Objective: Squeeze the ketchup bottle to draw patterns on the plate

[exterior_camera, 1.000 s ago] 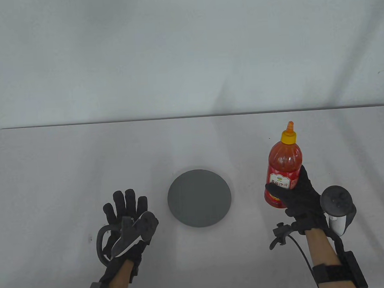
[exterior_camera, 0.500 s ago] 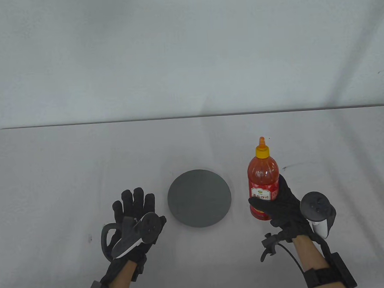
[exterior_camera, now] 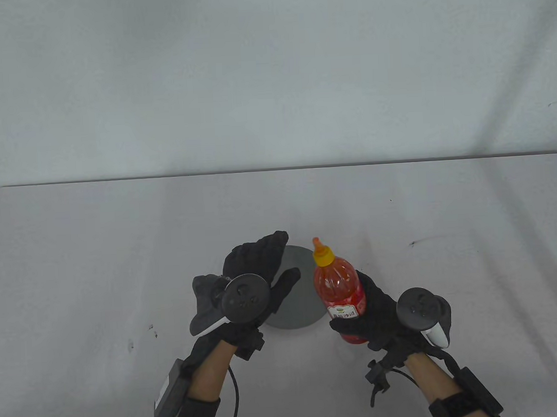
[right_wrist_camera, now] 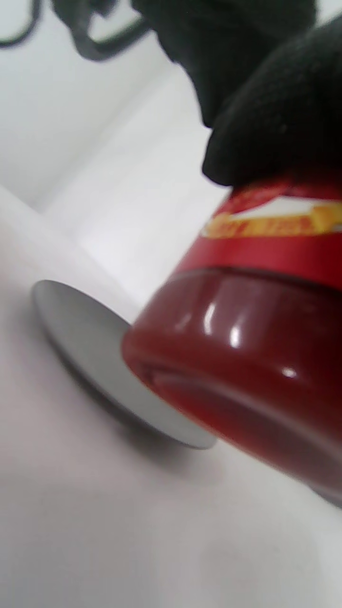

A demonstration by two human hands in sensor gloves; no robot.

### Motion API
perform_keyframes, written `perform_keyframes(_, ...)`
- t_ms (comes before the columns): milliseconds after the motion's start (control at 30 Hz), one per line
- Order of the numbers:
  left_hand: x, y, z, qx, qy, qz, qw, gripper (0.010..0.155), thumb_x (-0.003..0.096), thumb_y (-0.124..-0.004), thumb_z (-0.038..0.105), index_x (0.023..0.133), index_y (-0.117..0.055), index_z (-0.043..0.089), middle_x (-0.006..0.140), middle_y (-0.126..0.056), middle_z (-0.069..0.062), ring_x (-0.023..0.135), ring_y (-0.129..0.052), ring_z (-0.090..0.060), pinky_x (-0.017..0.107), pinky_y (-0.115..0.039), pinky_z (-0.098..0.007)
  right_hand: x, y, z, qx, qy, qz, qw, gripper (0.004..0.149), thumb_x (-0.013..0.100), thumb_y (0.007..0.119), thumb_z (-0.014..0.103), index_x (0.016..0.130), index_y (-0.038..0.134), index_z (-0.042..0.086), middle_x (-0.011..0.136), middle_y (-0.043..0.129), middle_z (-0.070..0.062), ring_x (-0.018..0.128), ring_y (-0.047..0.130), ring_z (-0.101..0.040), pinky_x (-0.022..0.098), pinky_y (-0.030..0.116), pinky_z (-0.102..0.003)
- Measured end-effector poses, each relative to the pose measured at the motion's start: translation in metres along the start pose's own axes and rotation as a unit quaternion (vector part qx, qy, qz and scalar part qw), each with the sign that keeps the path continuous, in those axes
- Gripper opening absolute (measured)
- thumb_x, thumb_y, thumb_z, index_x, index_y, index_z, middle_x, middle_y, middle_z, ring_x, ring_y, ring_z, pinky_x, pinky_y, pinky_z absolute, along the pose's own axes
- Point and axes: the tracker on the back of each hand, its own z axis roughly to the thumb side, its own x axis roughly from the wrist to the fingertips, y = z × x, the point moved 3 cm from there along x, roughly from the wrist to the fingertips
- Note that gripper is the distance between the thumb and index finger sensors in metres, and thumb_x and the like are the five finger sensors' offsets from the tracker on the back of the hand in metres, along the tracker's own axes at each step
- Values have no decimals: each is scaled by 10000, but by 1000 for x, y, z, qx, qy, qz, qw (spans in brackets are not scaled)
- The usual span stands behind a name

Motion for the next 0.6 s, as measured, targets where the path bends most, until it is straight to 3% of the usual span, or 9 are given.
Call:
perform_keyframes(100, 1, -6, -5, -42, -25, -4, 999, 703, 571, -595, 531, 1144, -432, 158, 1060, -733, -125, 886, -817, -303, 718, -622, -642, 2, 10, 0, -19, -3, 24, 1000, 995, 411, 1017, 570, 1114, 461, 139, 1071, 708, -224, 908, 756, -469, 658, 650, -698)
perform_keyframes(167, 0, -8, -9, -63, -40, 15, 997, 611, 586, -599, 456, 1121, -508, 174, 1008, -780, -102, 833, -848, -281, 696, -653, -625, 1, 18, 1, -40, -6, 44, 998, 994, 409, 1017, 573, 1113, 466, 139, 1069, 711, -223, 907, 756, -468, 658, 649, -699)
perform_keyframes(333, 2, -16, -15, -72, -57, -51, 995, 523, 591, -631, 361, 1087, -590, 202, 958, -819, -82, 793, -867, -242, 682, -692, -604, 4, 27, 2, -28, -7, 69, 997, 994, 404, 1019, 575, 1114, 473, 145, 1072, 715, -214, 908, 758, -464, 661, 646, -697)
perform_keyframes(433, 3, -16, -18, -102, -66, -63, 991, 516, 579, -653, 335, 1077, -605, 207, 949, -816, -91, 782, -864, -234, 676, -711, -592, 5, 28, 0, -20, -12, 81, 996, 993, 400, 1022, 573, 1112, 474, 150, 1073, 716, -212, 910, 756, -460, 660, 646, -697)
perform_keyframes(600, 4, -18, -19, -117, -51, -30, 991, 497, 536, -678, 324, 1010, -711, 178, 832, -912, -70, 672, -943, -187, 596, -812, -555, 5, 25, -2, -29, -13, 82, 996, 994, 397, 1025, 570, 1112, 473, 155, 1076, 716, -205, 914, 752, -457, 666, 640, -694)
